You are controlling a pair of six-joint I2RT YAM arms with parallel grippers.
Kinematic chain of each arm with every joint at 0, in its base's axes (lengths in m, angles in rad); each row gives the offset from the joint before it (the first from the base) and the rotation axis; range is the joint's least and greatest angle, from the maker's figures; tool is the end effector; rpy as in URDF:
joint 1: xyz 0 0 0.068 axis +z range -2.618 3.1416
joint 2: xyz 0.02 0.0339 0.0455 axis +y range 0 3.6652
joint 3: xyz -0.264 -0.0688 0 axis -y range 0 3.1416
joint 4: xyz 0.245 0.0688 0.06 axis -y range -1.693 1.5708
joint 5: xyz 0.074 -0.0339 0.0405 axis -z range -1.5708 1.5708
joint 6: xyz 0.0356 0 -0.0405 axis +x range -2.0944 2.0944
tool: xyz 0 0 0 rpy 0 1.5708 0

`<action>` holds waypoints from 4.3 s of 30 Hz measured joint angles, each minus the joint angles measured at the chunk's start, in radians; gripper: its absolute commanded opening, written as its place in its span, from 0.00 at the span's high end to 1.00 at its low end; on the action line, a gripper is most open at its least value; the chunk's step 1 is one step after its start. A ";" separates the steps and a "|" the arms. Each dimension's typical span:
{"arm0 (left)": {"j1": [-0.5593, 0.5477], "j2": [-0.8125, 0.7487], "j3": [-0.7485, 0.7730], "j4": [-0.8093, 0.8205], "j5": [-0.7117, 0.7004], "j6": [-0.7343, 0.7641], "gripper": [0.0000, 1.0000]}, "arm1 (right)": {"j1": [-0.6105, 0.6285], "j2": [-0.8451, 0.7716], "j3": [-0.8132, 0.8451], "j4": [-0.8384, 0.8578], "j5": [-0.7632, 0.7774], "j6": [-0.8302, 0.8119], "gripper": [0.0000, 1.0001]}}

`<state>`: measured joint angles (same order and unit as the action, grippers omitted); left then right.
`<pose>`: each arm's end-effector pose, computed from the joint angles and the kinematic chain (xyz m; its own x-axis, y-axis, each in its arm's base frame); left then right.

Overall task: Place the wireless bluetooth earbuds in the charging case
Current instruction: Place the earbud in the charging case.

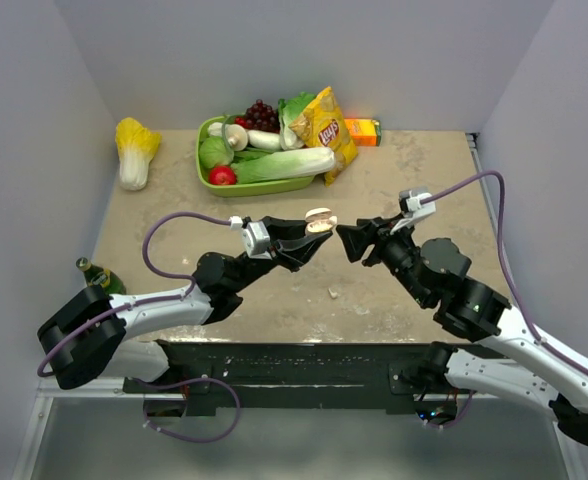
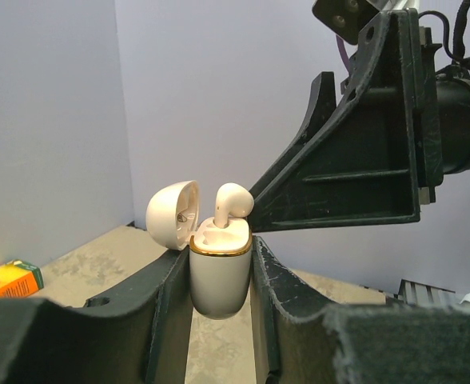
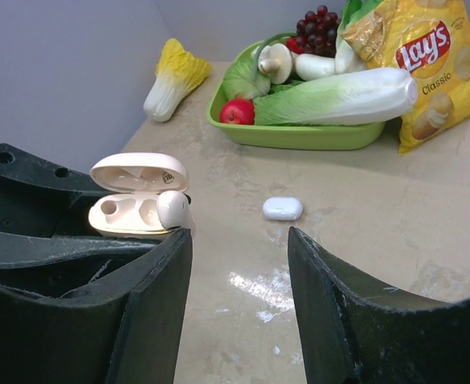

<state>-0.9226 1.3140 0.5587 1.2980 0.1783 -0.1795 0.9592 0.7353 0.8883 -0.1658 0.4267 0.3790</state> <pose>0.1555 -0.2157 0.3009 0.1504 -0.4896 -0.8589 0.9178 0.3920 -0.0628 0.1060 0.1255 0.3859 -0.1947 0.3090 -0.9309 -0.4690 0.8043 0.3650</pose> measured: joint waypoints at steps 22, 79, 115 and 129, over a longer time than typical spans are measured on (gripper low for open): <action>0.002 0.000 0.000 0.000 0.001 -0.011 1.00 | 0.001 0.048 0.040 0.021 -0.061 -0.006 0.46; 0.010 0.010 -0.028 0.002 0.001 -0.004 1.00 | 0.024 0.088 0.084 -0.020 -0.078 -0.013 0.46; 0.011 -0.017 -0.034 -0.006 -0.001 -0.011 1.00 | 0.030 0.066 0.068 -0.036 -0.012 -0.021 0.47; 0.013 -0.017 -0.034 -0.014 -0.008 -0.016 1.00 | 0.034 0.103 0.071 -0.035 -0.028 -0.021 0.46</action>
<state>-0.9096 1.2972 0.5251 1.2842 0.1707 -0.1951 0.9928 0.8383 0.9592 -0.2008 0.3988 0.3584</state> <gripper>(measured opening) 0.347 0.535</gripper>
